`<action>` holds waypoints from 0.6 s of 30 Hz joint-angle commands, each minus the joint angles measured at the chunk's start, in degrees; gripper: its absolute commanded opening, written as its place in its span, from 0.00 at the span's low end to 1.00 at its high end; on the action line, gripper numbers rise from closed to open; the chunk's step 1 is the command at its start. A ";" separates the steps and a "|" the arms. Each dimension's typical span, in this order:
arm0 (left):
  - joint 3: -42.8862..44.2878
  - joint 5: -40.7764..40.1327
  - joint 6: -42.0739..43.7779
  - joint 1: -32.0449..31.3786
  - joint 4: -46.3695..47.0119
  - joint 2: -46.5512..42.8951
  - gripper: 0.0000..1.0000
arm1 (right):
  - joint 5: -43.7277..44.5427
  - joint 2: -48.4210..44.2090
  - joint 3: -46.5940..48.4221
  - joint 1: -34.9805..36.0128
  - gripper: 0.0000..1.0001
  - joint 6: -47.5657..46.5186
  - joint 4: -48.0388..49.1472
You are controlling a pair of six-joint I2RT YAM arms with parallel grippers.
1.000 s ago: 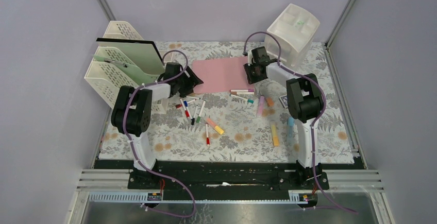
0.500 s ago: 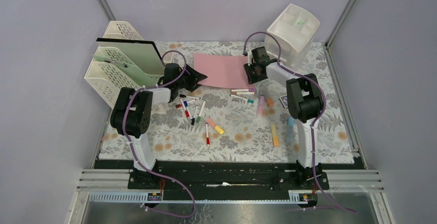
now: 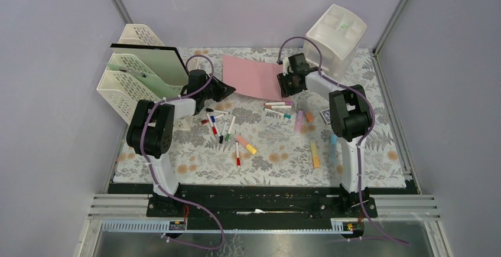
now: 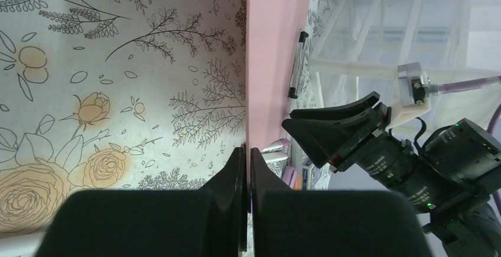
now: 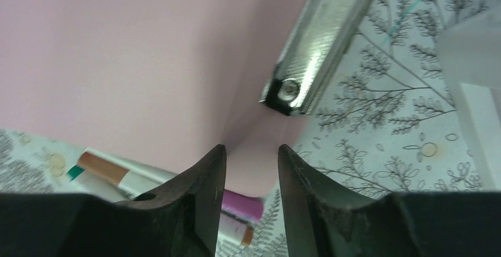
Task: Organize the desk
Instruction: Pick up the folder from the center of the board.
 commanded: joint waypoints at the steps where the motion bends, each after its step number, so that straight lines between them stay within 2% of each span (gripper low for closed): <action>1: 2.26 -0.40 3.63 -0.42 0.31 -4.04 0.00 | -6.62 -7.70 0.12 1.11 0.49 -1.10 -2.71; 5: 1.13 -0.51 6.35 -0.43 -0.38 -8.02 0.00 | -14.10 -11.60 2.70 0.15 0.60 -2.34 -7.32; 11: -3.35 0.42 6.50 -0.40 3.06 -15.35 0.00 | -31.61 -18.58 2.13 -2.45 0.82 -3.84 -11.35; 14: -5.76 -0.48 4.29 -0.35 5.49 -19.42 0.00 | -34.76 -21.81 0.76 -2.67 0.92 -3.52 -11.19; 18: -8.52 -2.22 1.07 -0.26 7.29 -24.36 0.00 | -38.75 -24.78 -0.94 -3.47 0.99 0.69 -9.00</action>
